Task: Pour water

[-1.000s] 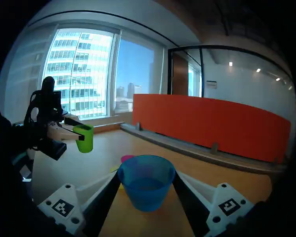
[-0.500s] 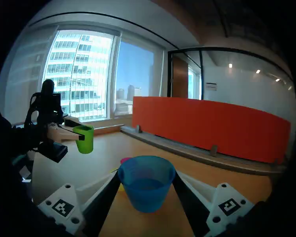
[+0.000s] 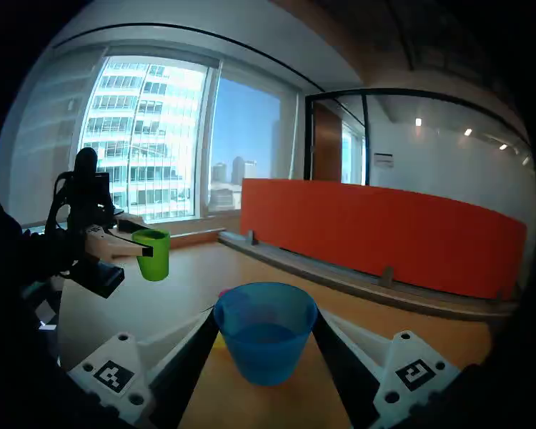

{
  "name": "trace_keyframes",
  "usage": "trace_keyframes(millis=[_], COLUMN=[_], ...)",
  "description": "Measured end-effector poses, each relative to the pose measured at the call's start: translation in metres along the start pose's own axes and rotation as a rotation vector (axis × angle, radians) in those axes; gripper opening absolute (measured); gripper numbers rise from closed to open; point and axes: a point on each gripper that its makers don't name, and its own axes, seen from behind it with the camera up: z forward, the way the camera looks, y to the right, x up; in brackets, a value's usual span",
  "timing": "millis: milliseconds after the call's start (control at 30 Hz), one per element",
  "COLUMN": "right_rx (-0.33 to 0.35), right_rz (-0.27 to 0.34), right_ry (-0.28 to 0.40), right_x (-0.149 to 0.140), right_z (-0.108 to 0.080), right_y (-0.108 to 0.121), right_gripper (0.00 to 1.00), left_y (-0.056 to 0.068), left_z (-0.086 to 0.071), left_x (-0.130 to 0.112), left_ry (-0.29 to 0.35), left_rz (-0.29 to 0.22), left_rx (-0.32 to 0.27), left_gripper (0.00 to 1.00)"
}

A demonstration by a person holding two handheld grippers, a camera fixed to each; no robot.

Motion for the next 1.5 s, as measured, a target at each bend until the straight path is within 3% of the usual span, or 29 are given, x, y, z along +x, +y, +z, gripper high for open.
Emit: trace_keyframes(millis=[600,1033,1500], right_rx=[0.059,0.097,0.123], right_rz=[-0.056,-0.145,-0.257], right_ry=[0.029,0.05,0.067], right_x=[0.029,0.054,0.078], right_z=[0.006,0.013,0.022], right_y=[-0.016,-0.031,-0.038], right_gripper=[0.92,0.92,0.92], left_y=[0.027,0.05,0.063], left_z=[0.006,0.014,0.021], left_x=[0.007,0.0,-0.002], left_ry=[0.038,0.027,0.029], left_rz=[-0.005,0.003,0.008], left_rx=[-0.045,-0.095,-0.114], left_gripper=[0.9,0.9,0.89])
